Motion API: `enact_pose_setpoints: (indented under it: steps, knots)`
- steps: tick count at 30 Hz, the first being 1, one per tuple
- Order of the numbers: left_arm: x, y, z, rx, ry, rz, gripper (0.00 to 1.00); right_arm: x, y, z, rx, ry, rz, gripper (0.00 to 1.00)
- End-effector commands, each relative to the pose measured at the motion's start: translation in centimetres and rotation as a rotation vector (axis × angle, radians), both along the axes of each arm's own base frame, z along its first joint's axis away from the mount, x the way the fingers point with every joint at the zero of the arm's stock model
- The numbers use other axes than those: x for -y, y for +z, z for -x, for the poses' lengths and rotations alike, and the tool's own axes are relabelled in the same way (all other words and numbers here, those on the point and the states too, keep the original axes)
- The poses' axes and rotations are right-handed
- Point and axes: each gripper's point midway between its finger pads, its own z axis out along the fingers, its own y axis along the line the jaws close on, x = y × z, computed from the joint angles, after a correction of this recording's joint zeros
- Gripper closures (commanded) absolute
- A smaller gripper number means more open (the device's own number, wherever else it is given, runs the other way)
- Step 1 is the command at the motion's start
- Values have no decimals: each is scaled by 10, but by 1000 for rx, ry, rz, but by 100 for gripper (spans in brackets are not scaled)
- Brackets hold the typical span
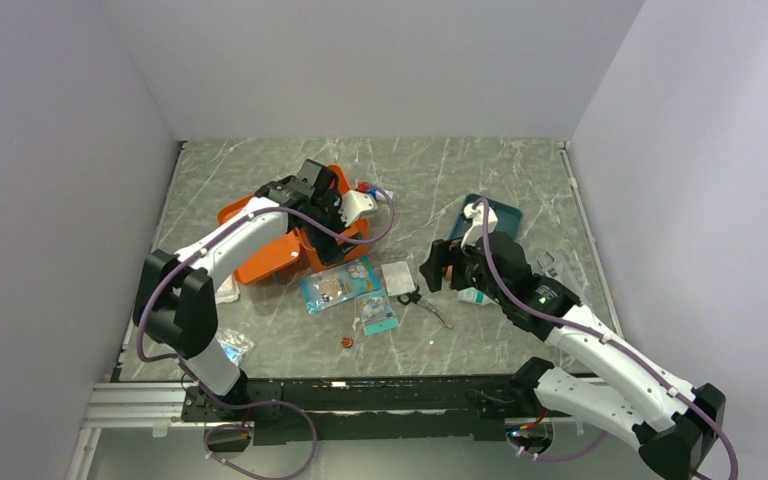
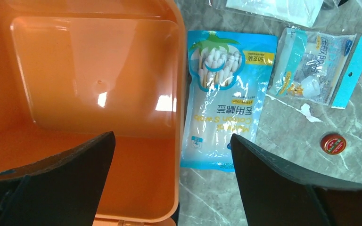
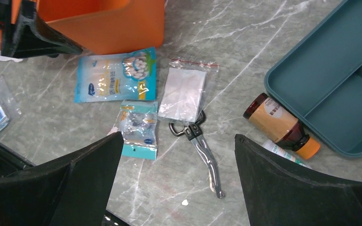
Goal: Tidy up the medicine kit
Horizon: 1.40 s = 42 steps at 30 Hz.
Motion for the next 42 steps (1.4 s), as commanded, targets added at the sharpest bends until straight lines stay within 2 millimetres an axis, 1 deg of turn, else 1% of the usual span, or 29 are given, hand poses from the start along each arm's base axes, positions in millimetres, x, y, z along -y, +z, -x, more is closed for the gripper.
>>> enact_pose_setpoints:
  steps: [1, 4, 7, 10, 13, 15, 17, 19, 20, 21, 22, 24, 25, 30, 31, 36, 38, 39, 40, 42]
  knots:
    - [9, 61, -17, 163, 34, 88, 1, -2, 28, -13, 77, -19, -5, 9]
    - [2, 81, -25, 220, 105, 95, 1, -5, 38, -20, 98, -21, 1, 8]
    - [-2, 98, -27, 256, 175, 122, 1, -10, 46, -31, 108, -32, 16, 8]
    - [-12, 113, -32, 298, 295, 149, 1, -17, 52, -42, 114, -27, 39, 8]
    - [-26, 132, -37, 340, 467, 185, 1, -25, 58, -54, 124, -25, 60, 8]
    - [-38, 143, -36, 297, 600, 212, 1, -33, 61, -63, 126, -16, 74, 7]
    - [-42, 137, -27, 168, 689, 263, 1, -41, 59, -73, 121, -5, 91, 7]
    - [-42, 131, -19, 76, 725, 326, 1, -50, 59, -84, 128, 2, 109, 7]
    - [-42, 129, -14, 49, 736, 365, 1, -55, 63, -91, 136, 3, 111, 7]
    - [-43, 127, -10, 37, 750, 394, 1, -58, 59, -97, 132, 3, 123, 7]
    - [-44, 125, -6, 23, 788, 431, 1, -63, 62, -105, 141, 6, 128, 7]
    - [-47, 120, 2, -1, 834, 480, 1, -71, 56, -120, 131, 11, 144, 7]
    - [-45, 117, 8, -27, 847, 501, 1, -75, 55, -127, 127, 14, 142, 7]
    - [-23, 109, 43, -175, 797, 630, 1, -95, 49, -158, 106, 41, 129, 9]
    - [-22, 102, 49, -201, 805, 646, 1, -98, 47, -164, 102, 43, 129, 9]
    - [-17, 88, 75, -285, 825, 733, 1, -114, 46, -191, 94, 66, 102, 11]
    - [-17, 81, 79, -301, 837, 746, 1, -121, 45, -201, 93, 82, 86, 12]
    - [-17, 79, 80, -302, 848, 751, 1, -126, 49, -207, 101, 91, 76, 13]
    - [-18, 75, 79, -300, 858, 749, 1, -130, 44, -212, 95, 98, 78, 13]
    - [-18, 68, 77, -310, 871, 752, 1, -137, 42, -225, 99, 101, 72, 15]
